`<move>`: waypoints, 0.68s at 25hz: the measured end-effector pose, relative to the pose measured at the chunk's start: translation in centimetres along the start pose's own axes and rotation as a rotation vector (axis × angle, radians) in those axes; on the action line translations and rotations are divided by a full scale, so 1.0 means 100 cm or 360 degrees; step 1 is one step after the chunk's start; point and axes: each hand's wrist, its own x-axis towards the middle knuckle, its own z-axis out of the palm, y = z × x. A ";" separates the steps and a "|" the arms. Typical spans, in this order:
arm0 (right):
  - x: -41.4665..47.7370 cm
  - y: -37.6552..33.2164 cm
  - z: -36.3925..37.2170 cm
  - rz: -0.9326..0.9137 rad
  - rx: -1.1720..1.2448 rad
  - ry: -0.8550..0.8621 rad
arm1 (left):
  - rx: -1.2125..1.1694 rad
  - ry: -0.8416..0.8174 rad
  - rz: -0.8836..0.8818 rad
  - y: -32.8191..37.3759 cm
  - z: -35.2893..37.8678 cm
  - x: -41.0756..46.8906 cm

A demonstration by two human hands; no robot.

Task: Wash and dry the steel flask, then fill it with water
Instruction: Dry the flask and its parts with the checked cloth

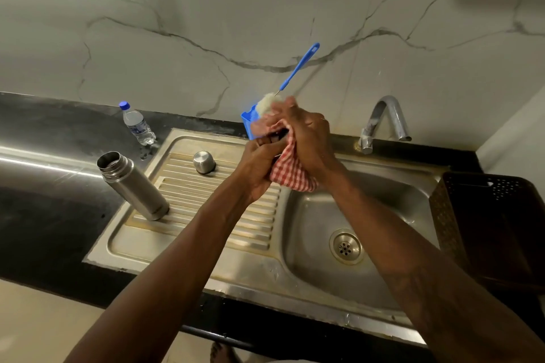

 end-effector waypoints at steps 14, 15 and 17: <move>0.016 -0.013 -0.026 0.0208 -0.1203 -0.0127 | 0.1332 -0.0087 0.0972 0.002 -0.008 0.011; 0.020 -0.016 -0.030 0.0316 -0.1153 -0.0104 | 0.1388 -0.0110 0.1020 0.003 -0.006 0.012; 0.026 -0.016 -0.042 0.0530 -0.1007 -0.0074 | 0.1436 -0.0163 0.1015 0.005 0.000 0.011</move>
